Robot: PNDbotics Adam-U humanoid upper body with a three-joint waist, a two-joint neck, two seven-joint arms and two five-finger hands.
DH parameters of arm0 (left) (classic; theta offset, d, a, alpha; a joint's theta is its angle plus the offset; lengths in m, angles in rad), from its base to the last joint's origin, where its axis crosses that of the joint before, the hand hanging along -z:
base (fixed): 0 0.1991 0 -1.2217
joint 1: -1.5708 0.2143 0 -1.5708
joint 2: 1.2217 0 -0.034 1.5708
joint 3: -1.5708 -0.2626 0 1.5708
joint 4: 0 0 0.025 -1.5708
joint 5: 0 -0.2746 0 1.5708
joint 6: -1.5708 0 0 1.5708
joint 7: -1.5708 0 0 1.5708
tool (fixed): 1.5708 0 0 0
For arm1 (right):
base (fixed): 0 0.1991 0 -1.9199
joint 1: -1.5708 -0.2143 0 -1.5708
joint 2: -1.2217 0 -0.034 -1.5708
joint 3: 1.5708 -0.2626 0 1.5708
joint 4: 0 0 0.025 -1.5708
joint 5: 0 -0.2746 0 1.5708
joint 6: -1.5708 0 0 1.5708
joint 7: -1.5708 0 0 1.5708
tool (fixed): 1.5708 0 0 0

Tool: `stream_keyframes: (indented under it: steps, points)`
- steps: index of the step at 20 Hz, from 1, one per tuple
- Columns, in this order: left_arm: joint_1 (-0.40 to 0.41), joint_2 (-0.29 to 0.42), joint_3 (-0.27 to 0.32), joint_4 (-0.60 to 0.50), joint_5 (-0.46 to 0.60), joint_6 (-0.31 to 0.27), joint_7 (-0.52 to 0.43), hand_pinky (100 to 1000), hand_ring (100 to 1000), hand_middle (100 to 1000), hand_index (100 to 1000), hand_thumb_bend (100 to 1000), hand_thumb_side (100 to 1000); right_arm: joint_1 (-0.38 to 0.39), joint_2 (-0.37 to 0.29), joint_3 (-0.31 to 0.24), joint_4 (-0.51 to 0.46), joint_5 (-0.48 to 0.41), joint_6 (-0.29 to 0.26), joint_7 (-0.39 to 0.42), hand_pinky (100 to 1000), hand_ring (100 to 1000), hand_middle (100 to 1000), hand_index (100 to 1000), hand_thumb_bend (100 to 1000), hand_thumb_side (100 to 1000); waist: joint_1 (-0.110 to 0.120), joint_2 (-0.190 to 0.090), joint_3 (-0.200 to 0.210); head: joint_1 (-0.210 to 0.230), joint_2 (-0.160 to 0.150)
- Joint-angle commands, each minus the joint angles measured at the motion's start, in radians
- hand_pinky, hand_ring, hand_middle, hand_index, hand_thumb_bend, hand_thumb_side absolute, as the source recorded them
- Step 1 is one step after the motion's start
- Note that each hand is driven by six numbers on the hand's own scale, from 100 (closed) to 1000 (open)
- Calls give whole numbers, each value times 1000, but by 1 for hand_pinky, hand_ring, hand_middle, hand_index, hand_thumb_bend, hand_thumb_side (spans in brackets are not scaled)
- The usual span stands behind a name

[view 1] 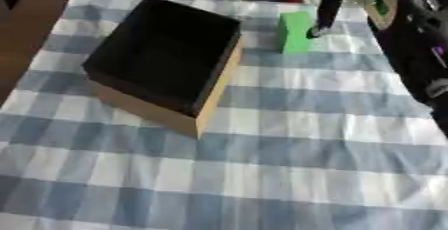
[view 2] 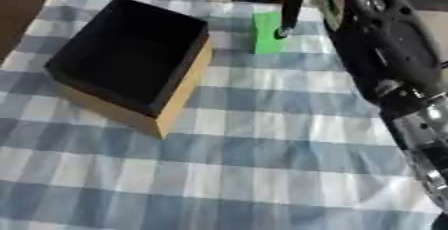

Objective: Pick up objects on the table and place them in the box.

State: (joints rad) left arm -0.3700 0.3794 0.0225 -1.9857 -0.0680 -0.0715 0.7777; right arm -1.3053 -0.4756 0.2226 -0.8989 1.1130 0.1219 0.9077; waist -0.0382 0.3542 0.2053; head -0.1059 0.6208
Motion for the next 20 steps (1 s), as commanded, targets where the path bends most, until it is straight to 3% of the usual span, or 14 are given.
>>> stream_keyframes:
  steps: [1, 7, 20]
  points:
    - [-11, 29, 3, -14, -3, -1, 2, 612, 709, 576, 716, 237, 396, -25, -35, -2, -31, -18, 4, -1, 1000, 1000, 946, 1000, 443, 100, 5, -17, 1, 4, -14]
    - [-14, 27, 1, -14, -1, -1, 1, 612, 710, 577, 716, 234, 400, -29, -32, -10, -59, -14, 17, -1, 1000, 1000, 941, 1000, 430, 100, 7, -7, 3, -9, -22]
    - [-20, 23, 2, -14, 4, -1, 2, 611, 711, 577, 716, 227, 402, -21, -21, -14, -26, 52, 25, -1, 1000, 1000, 939, 1000, 449, 100, 5, 19, 20, -22, -48]
